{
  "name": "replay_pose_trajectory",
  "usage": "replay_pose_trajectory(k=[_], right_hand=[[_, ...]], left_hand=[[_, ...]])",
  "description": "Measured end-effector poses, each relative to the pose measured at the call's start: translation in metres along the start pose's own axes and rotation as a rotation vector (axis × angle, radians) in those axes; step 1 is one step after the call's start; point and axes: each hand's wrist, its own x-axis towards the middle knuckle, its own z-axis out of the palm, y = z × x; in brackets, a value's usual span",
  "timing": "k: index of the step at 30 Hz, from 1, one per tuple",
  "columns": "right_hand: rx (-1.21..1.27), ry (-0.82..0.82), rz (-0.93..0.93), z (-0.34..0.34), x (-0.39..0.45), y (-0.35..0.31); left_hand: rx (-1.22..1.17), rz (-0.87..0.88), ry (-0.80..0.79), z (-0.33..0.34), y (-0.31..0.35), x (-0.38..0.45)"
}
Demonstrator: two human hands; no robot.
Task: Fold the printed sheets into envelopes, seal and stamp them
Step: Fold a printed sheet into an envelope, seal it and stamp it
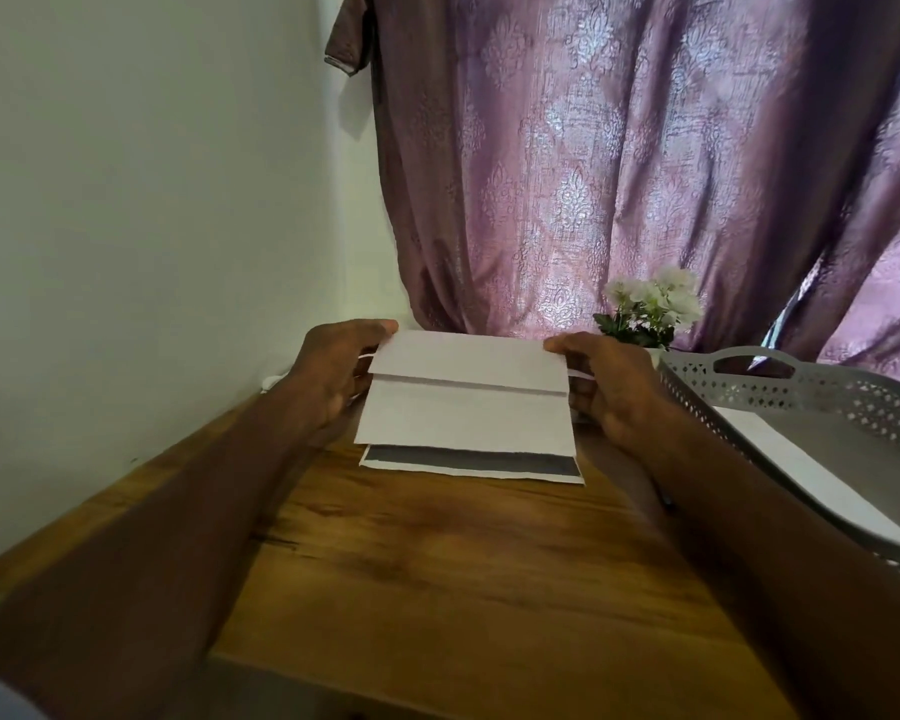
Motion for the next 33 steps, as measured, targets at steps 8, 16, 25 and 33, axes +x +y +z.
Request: replay_pose_trajectory(k=[8,16,25,33], right_hand=[[0.024,0.048,-0.111,0.001,-0.003,0.002],[0.078,0.067,-0.062,0.000,-0.006,-0.003],[0.095,0.020,-0.068,-0.001,-0.001,-0.001],[-0.006,-0.054,-0.022,0.003,-0.005,0.002]], left_hand=[[-0.018,0.035,0.125,0.002,0.000,-0.003],[-0.060,-0.042,0.139,0.002,0.008,-0.003],[0.194,-0.026,-0.120,0.009,-0.003,-0.008],[0.177,0.085,0.001,0.005,-0.001,-0.005]])
